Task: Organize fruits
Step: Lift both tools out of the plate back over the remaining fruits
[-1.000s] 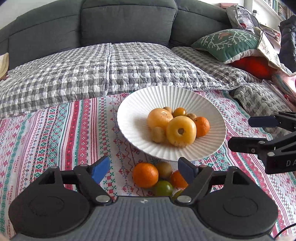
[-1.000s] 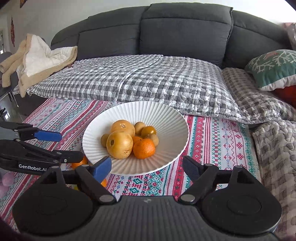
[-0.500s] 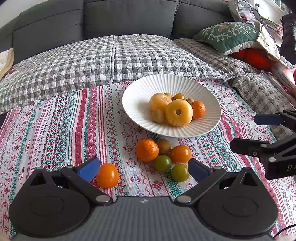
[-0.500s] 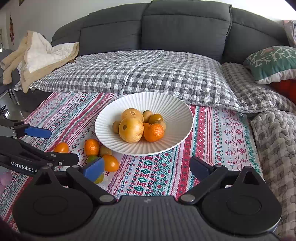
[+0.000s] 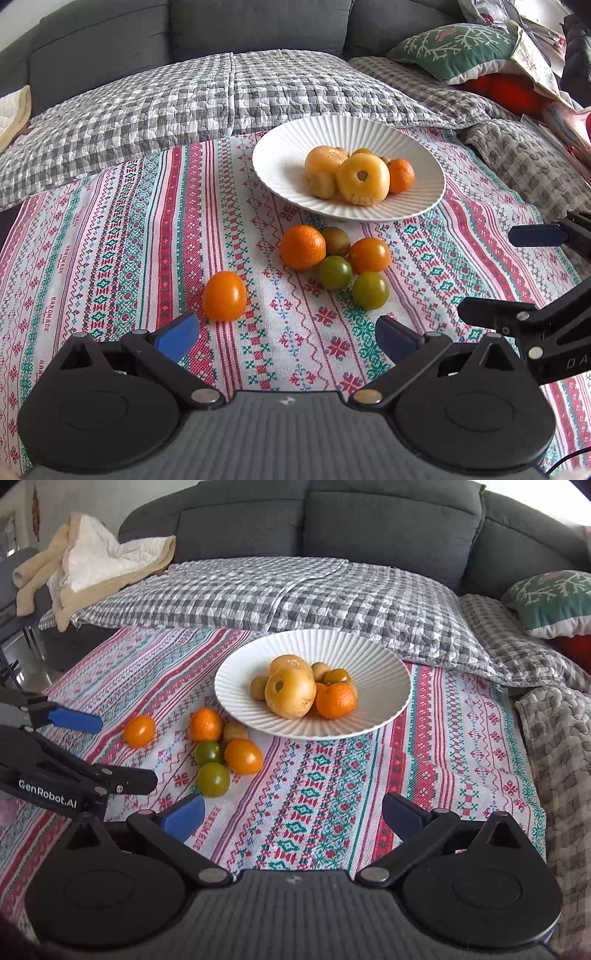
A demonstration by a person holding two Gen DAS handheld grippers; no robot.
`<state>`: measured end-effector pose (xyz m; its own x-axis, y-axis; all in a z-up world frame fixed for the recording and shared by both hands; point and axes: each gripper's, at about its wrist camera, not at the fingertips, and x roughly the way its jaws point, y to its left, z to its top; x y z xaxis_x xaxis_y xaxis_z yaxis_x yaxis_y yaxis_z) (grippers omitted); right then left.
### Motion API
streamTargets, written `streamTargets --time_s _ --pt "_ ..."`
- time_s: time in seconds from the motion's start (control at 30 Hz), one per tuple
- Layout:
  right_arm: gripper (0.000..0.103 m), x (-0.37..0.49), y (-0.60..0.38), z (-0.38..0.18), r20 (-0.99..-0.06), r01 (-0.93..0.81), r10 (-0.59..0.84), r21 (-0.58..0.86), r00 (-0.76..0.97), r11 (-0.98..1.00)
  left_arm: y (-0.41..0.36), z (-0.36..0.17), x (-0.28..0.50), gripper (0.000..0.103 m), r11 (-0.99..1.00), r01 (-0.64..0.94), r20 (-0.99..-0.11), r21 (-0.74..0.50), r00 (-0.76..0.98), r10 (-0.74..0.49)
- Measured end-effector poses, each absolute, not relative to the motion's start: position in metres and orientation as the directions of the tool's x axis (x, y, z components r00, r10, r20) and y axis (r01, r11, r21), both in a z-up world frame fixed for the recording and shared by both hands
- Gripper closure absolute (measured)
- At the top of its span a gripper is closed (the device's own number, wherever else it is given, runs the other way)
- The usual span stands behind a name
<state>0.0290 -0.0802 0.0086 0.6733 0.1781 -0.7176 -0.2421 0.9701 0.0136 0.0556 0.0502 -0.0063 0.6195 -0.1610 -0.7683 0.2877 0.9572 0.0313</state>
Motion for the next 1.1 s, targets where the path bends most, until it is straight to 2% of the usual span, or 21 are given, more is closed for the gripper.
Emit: streamTargets --time_s 0.4,0.67,1.1 --pt "0.001 0.024 -0.066 -0.016 -0.761 -0.276 0.157 -0.03 0.629 0.961 0.074 -0.021 0.053 0.0 0.956 0.281 -0.781 0.09 0.615 -0.107" --pt "0.001 0.026 -0.062 -0.03 -0.783 -0.268 0.143 -0.031 0.605 0.963 0.095 -0.029 0.059 0.0 0.967 0.253 -0.776 0.034 0.616 -0.134" --pt "0.0 0.037 -0.048 -0.038 -0.735 -0.29 0.186 -0.016 0.652 0.957 0.084 -0.039 0.065 0.0 0.955 0.295 -0.702 0.044 0.689 -0.18"
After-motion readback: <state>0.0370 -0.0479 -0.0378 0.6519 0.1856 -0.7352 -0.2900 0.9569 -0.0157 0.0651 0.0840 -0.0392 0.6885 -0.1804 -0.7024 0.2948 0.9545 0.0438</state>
